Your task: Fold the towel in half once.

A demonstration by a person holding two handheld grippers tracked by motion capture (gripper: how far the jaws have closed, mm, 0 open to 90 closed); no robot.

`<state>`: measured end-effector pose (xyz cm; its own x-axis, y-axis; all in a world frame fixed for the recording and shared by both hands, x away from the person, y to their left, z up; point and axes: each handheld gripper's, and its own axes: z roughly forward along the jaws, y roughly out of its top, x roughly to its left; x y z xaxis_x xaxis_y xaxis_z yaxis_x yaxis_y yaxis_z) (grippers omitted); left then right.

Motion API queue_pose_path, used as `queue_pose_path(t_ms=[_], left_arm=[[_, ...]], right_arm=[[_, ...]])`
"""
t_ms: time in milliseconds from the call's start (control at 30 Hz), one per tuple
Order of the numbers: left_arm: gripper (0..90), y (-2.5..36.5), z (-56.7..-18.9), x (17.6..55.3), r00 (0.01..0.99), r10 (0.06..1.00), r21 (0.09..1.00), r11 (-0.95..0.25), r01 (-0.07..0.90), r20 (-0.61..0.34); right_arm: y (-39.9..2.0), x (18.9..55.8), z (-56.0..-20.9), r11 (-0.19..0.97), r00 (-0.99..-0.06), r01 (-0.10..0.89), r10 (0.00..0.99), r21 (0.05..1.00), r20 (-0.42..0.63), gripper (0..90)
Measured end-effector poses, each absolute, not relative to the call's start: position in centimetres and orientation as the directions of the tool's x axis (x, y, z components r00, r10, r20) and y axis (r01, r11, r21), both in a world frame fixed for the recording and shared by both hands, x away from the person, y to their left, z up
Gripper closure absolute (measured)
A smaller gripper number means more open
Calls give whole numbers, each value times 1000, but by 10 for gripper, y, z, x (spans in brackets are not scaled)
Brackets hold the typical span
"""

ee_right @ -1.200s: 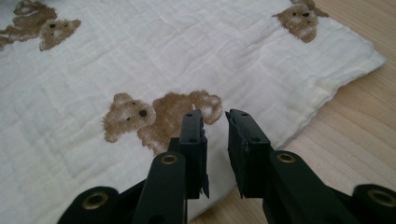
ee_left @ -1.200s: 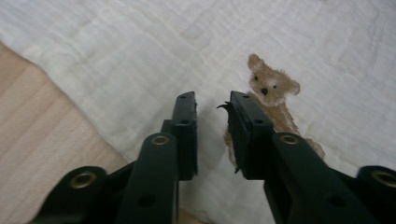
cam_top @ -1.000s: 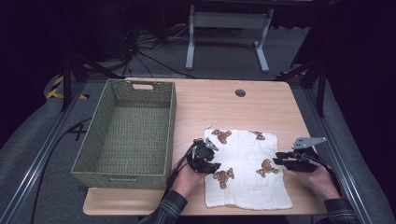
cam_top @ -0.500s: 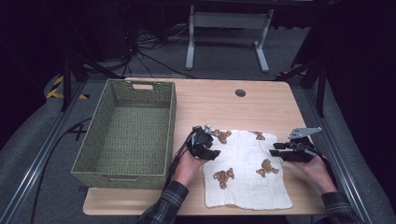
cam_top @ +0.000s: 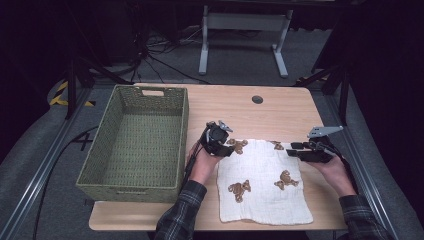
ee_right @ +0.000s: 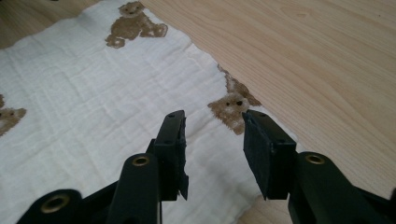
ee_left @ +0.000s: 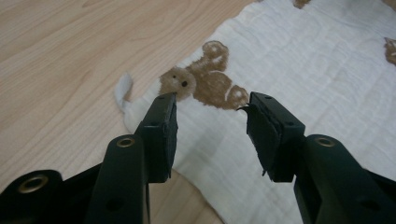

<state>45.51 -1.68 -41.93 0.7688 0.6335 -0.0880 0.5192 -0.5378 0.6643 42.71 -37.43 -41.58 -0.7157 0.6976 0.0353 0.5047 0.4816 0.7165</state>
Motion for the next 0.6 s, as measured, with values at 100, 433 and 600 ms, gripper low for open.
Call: queue_pose_path(t_ms=[100, 433, 600], left_arm=[[554, -18, -424, 464, 759, 645, 669, -526, 526, -89], [572, -21, -446, 484, 726, 684, 631, -531, 566, -76], [551, -24, -452, 485, 722, 688, 621, -538, 570, -66]], right_arm=[[-374, 431, -417, 486, -710, 510, 704, 710, 28, 599], [-380, 448, -426, 469, -671, 536, 742, 702, 17, 621], [-379, 459, -433, 478, -659, 551, 752, 684, 5, 615]])
